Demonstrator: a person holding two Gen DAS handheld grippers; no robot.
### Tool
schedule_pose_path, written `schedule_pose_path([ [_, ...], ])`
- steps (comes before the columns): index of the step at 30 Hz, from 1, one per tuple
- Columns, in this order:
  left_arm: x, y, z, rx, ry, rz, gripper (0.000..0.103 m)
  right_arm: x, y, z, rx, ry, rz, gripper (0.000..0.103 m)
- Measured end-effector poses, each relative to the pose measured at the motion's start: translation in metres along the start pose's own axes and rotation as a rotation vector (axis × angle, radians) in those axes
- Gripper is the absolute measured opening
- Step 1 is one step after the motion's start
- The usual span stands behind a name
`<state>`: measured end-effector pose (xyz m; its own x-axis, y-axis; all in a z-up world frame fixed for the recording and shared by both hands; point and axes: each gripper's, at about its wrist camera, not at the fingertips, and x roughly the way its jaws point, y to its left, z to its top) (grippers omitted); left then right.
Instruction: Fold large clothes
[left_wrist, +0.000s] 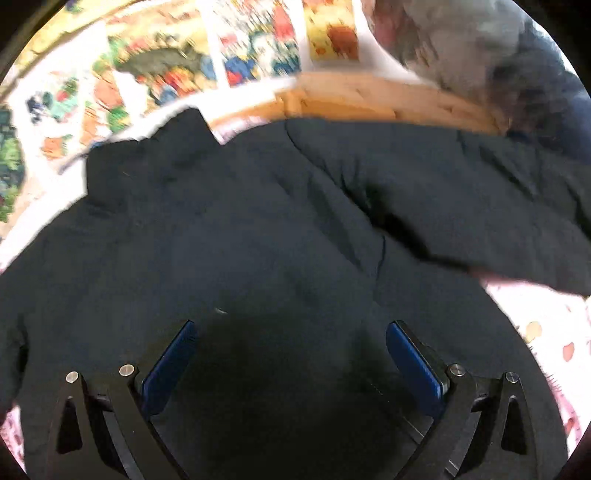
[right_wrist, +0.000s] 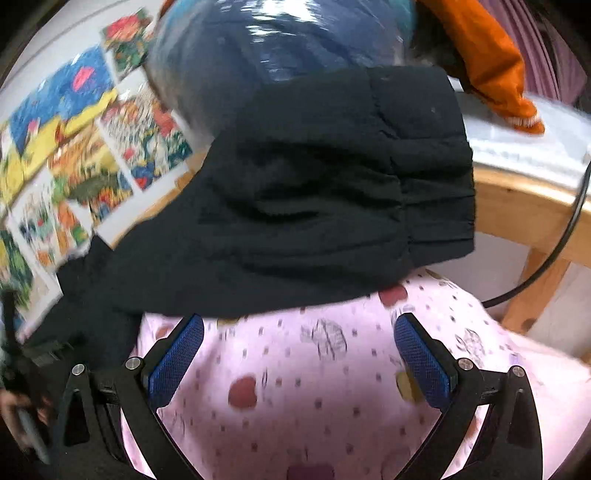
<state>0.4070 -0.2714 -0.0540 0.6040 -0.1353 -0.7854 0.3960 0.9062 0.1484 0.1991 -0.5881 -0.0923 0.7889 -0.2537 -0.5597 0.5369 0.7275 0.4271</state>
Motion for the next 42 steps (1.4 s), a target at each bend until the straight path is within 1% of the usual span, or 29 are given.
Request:
schedule_pose_path([
  [2, 0.016, -0.007, -0.015, 0.020, 0.029, -0.008, 0.103, 0.010, -0.005, 0.001, 0.030, 0.000, 0.022, 0.102],
  [4, 0.018, -0.011, -0.026, 0.033, -0.024, 0.016, 0.103, 0.023, -0.009, 0.001, 0.066, 0.011, 0.045, 0.102],
  [5, 0.018, -0.012, -0.029, 0.030, -0.041, 0.018, 0.103, 0.024, -0.011, 0.001, 0.080, 0.000, 0.060, 0.102],
  [7, 0.020, -0.011, -0.031, 0.018, -0.048, 0.009, 0.103, 0.020, -0.013, -0.001, 0.110, -0.021, 0.088, 0.102],
  [9, 0.023, -0.008, -0.032, -0.001, -0.041, -0.017, 0.103, 0.015, -0.019, 0.003, 0.188, -0.059, 0.135, 0.102],
  [11, 0.025, -0.001, -0.031, -0.028, -0.030, -0.053, 0.103, 0.011, -0.025, 0.003, 0.259, -0.085, 0.162, 0.102],
  [13, 0.026, 0.007, -0.031, -0.067, -0.025, -0.101, 0.103, 0.011, -0.027, 0.006, 0.329, -0.101, 0.188, 0.095],
  [15, 0.025, 0.016, -0.031, -0.107, -0.031, -0.132, 0.103, 0.011, -0.023, 0.005, 0.358, -0.107, 0.164, 0.069],
  [16, 0.024, 0.020, -0.030, -0.124, -0.034, -0.140, 0.103, 0.011, -0.021, 0.005, 0.365, -0.111, 0.151, 0.061],
  [17, 0.022, 0.024, -0.030, -0.141, -0.036, -0.142, 0.103, 0.008, -0.022, 0.005, 0.365, -0.111, 0.135, 0.039],
  [18, 0.017, 0.032, -0.028, -0.180, -0.045, -0.150, 0.103, 0.007, -0.018, 0.005, 0.357, -0.107, 0.115, 0.029],
  [19, 0.015, 0.040, -0.027, -0.207, -0.052, -0.154, 0.103, 0.006, -0.014, 0.007, 0.343, -0.106, 0.113, 0.026],
  [20, 0.009, 0.047, -0.025, -0.243, -0.060, -0.158, 0.103, 0.004, -0.009, 0.009, 0.331, -0.110, 0.111, 0.017],
  [21, 0.002, 0.060, -0.025, -0.298, -0.066, -0.160, 0.103, -0.001, -0.002, 0.011, 0.309, -0.119, 0.107, 0.012],
  [23, -0.012, 0.078, -0.027, -0.370, -0.074, -0.184, 0.103, -0.014, 0.013, 0.017, 0.260, -0.150, 0.107, 0.010],
  [25, -0.025, 0.099, -0.032, -0.424, -0.083, -0.212, 0.103, -0.031, 0.043, 0.025, 0.170, -0.205, 0.115, 0.009],
  [26, -0.033, 0.109, -0.035, -0.443, -0.088, -0.220, 0.103, -0.039, 0.056, 0.030, 0.128, -0.226, 0.122, 0.009],
  [28, -0.046, 0.126, -0.039, -0.462, -0.099, -0.222, 0.103, -0.054, 0.095, 0.038, 0.016, -0.269, 0.146, 0.009],
  [29, -0.053, 0.135, -0.042, -0.466, -0.107, -0.217, 0.103, -0.060, 0.105, 0.040, -0.022, -0.281, 0.158, 0.009],
  [30, -0.064, 0.147, -0.047, -0.470, -0.120, -0.208, 0.103, -0.067, 0.132, 0.041, -0.089, -0.298, 0.182, 0.009],
  [32, -0.081, 0.163, -0.051, -0.476, -0.138, -0.201, 0.103, -0.074, 0.171, 0.041, -0.179, -0.311, 0.219, 0.009],
  [33, -0.093, 0.175, -0.056, -0.481, -0.153, -0.200, 0.103, -0.078, 0.201, 0.038, -0.254, -0.311, 0.248, 0.009],
  [34, -0.103, 0.182, -0.060, -0.487, -0.160, -0.201, 0.103, -0.083, 0.212, 0.036, -0.296, -0.311, 0.262, 0.009],
  [36, -0.123, 0.204, -0.070, -0.509, -0.181, -0.200, 0.103, -0.089, 0.262, 0.022, -0.436, -0.301, 0.299, 0.009],
  [37, -0.132, 0.212, -0.074, -0.519, -0.189, -0.199, 0.103, -0.092, 0.276, 0.015, -0.479, -0.297, 0.309, 0.009],
  [39, -0.150, 0.234, -0.086, -0.547, -0.206, -0.192, 0.103, -0.093, 0.320, -0.004, -0.593, -0.269, 0.334, 0.009],
  [42, -0.169, 0.258, -0.106, -0.572, -0.225, -0.186, 0.102, -0.098, 0.369, -0.040, -0.727, -0.211, 0.388, 0.009],
])
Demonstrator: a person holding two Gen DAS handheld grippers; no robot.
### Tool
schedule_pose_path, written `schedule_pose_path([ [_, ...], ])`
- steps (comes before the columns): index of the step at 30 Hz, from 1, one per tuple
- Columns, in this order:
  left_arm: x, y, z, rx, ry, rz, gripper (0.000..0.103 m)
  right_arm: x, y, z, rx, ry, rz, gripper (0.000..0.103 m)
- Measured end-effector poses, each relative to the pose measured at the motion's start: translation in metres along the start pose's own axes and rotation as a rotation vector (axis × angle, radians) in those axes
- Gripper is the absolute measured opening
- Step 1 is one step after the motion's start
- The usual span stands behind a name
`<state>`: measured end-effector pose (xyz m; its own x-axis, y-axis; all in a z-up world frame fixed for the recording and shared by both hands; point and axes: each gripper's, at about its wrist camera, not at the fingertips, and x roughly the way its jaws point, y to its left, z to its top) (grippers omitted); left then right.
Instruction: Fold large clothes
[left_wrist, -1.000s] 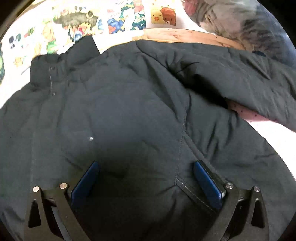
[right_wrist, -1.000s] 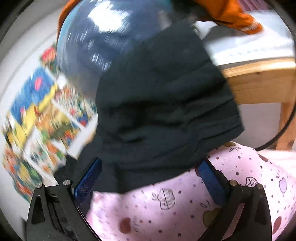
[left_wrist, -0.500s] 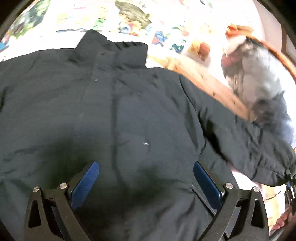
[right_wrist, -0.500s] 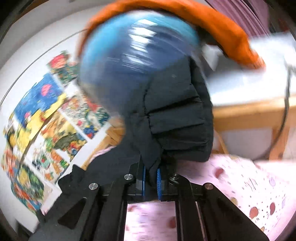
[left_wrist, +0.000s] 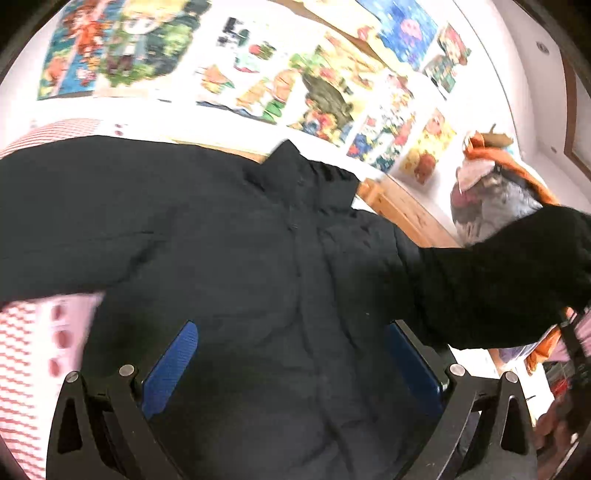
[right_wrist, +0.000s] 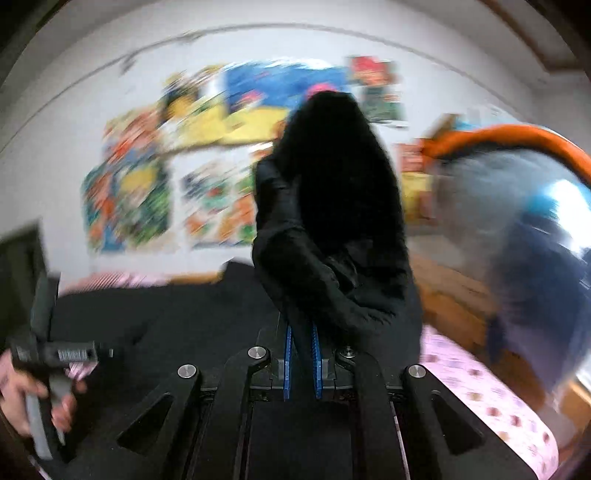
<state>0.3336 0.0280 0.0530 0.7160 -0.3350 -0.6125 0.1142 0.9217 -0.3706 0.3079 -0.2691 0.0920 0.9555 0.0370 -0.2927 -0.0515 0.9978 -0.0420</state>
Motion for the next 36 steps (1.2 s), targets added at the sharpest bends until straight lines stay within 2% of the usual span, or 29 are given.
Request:
schedule_pose_path([
  [4, -0.023, 0.038, -0.005, -0.055, 0.001, -0.066, 0.102, 0.019, 0.066, -0.028, -0.127, 0.109, 0.100, 0.009],
  [6, -0.027, 0.062, -0.011, -0.117, 0.015, -0.109, 0.102, 0.028, 0.089, -0.044, -0.162, 0.172, 0.144, 0.009],
  [11, -0.014, 0.090, -0.023, -0.207, 0.047, -0.224, 0.102, 0.052, 0.121, -0.082, -0.187, 0.321, 0.197, 0.009],
  [13, -0.001, 0.095, -0.026, -0.237, 0.079, -0.280, 0.102, 0.061, 0.132, -0.103, -0.209, 0.414, 0.195, 0.011],
  [16, 0.019, 0.092, -0.026, -0.248, 0.149, -0.304, 0.102, 0.070, 0.138, -0.124, -0.216, 0.514, 0.214, 0.020],
  [18, 0.031, 0.087, -0.025, -0.234, 0.186, -0.294, 0.102, 0.068, 0.141, -0.127, -0.212, 0.540, 0.240, 0.040],
  [19, 0.035, 0.085, -0.024, -0.223, 0.205, -0.279, 0.102, 0.061, 0.139, -0.128, -0.204, 0.533, 0.253, 0.044],
  [21, 0.048, 0.077, -0.021, -0.197, 0.245, -0.248, 0.102, 0.045, 0.132, -0.130, -0.170, 0.522, 0.285, 0.062],
  [23, 0.055, 0.073, -0.018, -0.187, 0.269, -0.231, 0.102, 0.031, 0.124, -0.133, -0.121, 0.525, 0.316, 0.068],
  [28, 0.069, 0.061, -0.018, -0.150, 0.296, -0.192, 0.101, -0.005, 0.093, -0.155, -0.001, 0.536, 0.355, 0.072],
  [30, 0.068, 0.059, -0.019, -0.128, 0.297, -0.193, 0.092, -0.019, 0.080, -0.160, 0.030, 0.533, 0.357, 0.073],
  [32, 0.070, 0.054, -0.020, -0.116, 0.308, -0.190, 0.066, -0.031, 0.069, -0.166, 0.056, 0.523, 0.345, 0.073],
  [33, 0.071, 0.052, -0.021, -0.113, 0.314, -0.189, 0.061, -0.036, 0.066, -0.168, 0.060, 0.517, 0.345, 0.073],
  [35, 0.071, 0.051, -0.021, -0.102, 0.324, -0.190, 0.030, -0.044, 0.062, -0.167, 0.054, 0.505, 0.347, 0.074],
  [36, 0.070, 0.048, -0.020, -0.087, 0.314, -0.171, 0.023, -0.052, 0.062, -0.166, 0.034, 0.495, 0.338, 0.074],
])
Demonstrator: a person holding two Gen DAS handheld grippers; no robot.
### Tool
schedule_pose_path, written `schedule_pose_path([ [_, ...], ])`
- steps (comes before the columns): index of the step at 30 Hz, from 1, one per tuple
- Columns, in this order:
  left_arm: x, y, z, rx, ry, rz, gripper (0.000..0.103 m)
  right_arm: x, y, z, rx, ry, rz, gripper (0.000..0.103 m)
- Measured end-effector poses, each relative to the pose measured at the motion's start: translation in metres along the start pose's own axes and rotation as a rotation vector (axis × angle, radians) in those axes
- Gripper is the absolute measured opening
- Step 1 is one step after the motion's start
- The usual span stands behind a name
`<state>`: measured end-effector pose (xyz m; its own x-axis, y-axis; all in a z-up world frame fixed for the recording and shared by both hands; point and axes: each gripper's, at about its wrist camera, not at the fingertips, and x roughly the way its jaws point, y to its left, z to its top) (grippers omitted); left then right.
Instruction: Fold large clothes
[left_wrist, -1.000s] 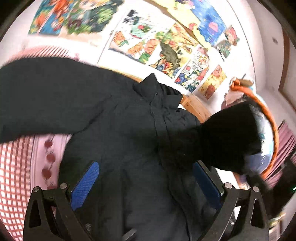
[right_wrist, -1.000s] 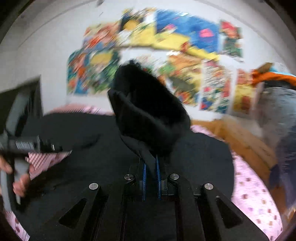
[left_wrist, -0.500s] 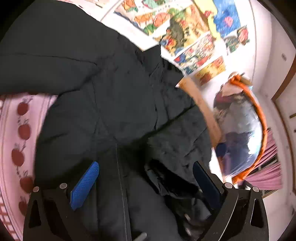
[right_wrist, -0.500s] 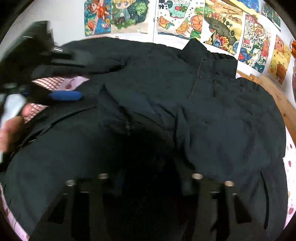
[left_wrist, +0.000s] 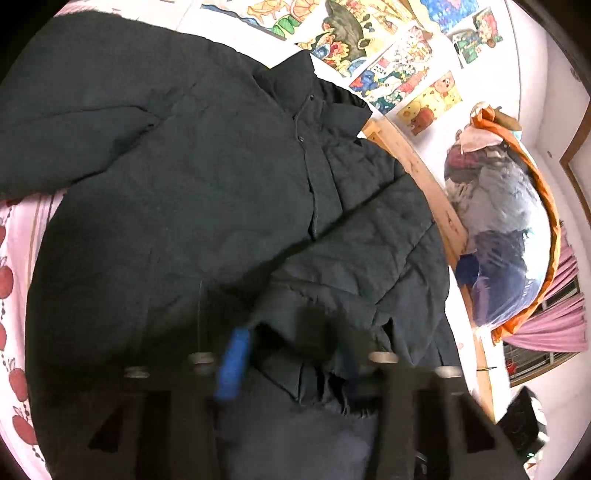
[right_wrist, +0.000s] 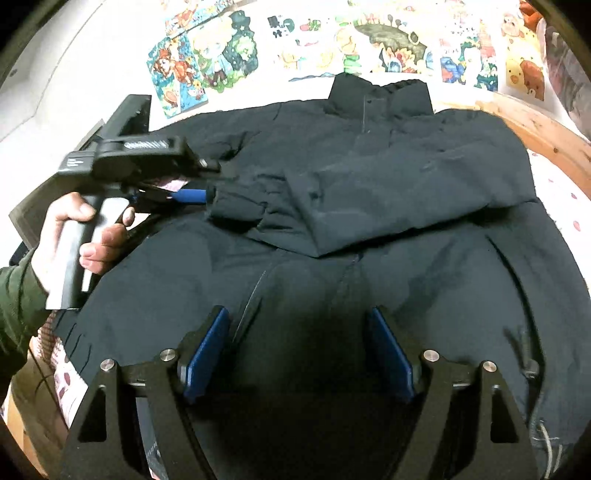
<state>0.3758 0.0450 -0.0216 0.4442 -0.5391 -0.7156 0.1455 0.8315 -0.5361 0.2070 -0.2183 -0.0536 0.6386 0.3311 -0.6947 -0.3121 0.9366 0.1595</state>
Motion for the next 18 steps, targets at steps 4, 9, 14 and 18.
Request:
schedule_pose_path([
  [4, -0.018, -0.020, 0.006, 0.085, -0.115, 0.046, 0.006, -0.017, -0.001, 0.015, -0.084, -0.064, -0.080, 0.074],
  [9, -0.058, -0.046, 0.025, 0.213, -0.337, 0.204, 0.006, -0.035, -0.014, 0.039, -0.134, -0.152, -0.189, 0.078],
  [14, -0.068, -0.043, 0.042, 0.321, -0.478, 0.440, 0.006, 0.003, -0.057, 0.085, -0.055, -0.123, -0.271, 0.078],
  [18, -0.046, -0.016, 0.062, 0.296, -0.425, 0.507, 0.006, 0.053, -0.083, 0.122, 0.010, -0.086, -0.304, 0.078],
])
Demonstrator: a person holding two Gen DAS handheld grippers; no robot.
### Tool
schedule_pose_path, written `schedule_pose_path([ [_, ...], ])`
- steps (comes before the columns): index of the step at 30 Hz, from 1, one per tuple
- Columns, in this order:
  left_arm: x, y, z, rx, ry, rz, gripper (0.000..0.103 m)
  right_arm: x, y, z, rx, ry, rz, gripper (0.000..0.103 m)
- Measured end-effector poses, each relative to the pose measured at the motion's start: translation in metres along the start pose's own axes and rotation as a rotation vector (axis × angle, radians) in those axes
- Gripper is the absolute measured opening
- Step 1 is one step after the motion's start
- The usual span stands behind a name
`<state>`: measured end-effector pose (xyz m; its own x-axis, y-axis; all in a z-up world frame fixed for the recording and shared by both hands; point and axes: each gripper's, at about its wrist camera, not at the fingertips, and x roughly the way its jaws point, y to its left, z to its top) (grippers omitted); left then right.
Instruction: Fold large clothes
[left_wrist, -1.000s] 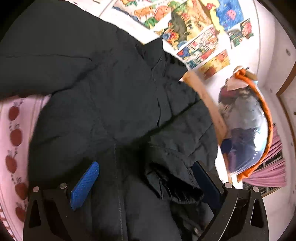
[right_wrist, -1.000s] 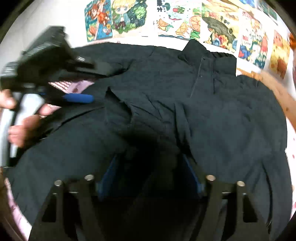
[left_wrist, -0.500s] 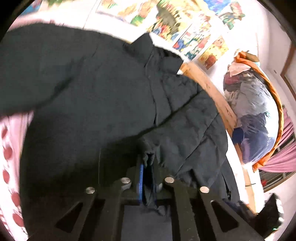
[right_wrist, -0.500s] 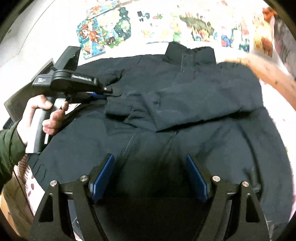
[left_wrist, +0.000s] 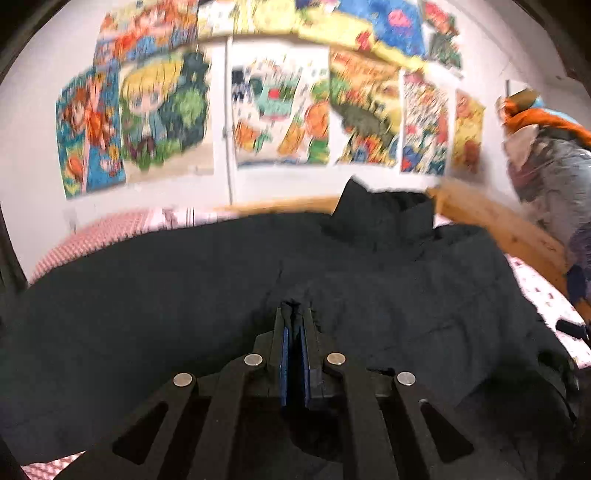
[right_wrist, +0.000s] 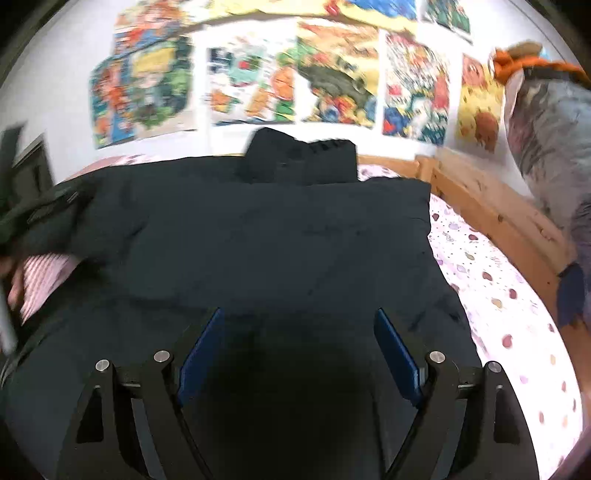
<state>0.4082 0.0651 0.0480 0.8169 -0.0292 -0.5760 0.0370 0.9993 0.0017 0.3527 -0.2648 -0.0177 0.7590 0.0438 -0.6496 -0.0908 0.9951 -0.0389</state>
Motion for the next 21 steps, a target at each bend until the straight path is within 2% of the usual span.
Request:
schedule_pose_path([
  [6, 0.057, 0.014, -0.015, -0.053, 0.149, 0.031, 0.006, 0.089, 0.021, 0.026, -0.051, 0.114, -0.038, 0.078],
  [8, 0.066, 0.017, -0.023, -0.061, 0.167, 0.037, 0.006, 0.105, 0.026, 0.027, -0.072, 0.138, -0.044, 0.078],
  [15, 0.083, 0.017, -0.035, -0.050, 0.199, 0.039, 0.007, 0.142, 0.033, 0.001, -0.094, 0.159, -0.077, 0.088],
  [17, 0.085, 0.017, -0.035, -0.056, 0.199, 0.039, 0.010, 0.147, 0.034, -0.003, -0.097, 0.165, -0.087, 0.090],
  [21, 0.068, 0.026, -0.032, -0.105, 0.146, -0.030, 0.014, 0.144, 0.034, -0.006, -0.092, 0.146, -0.091, 0.092],
])
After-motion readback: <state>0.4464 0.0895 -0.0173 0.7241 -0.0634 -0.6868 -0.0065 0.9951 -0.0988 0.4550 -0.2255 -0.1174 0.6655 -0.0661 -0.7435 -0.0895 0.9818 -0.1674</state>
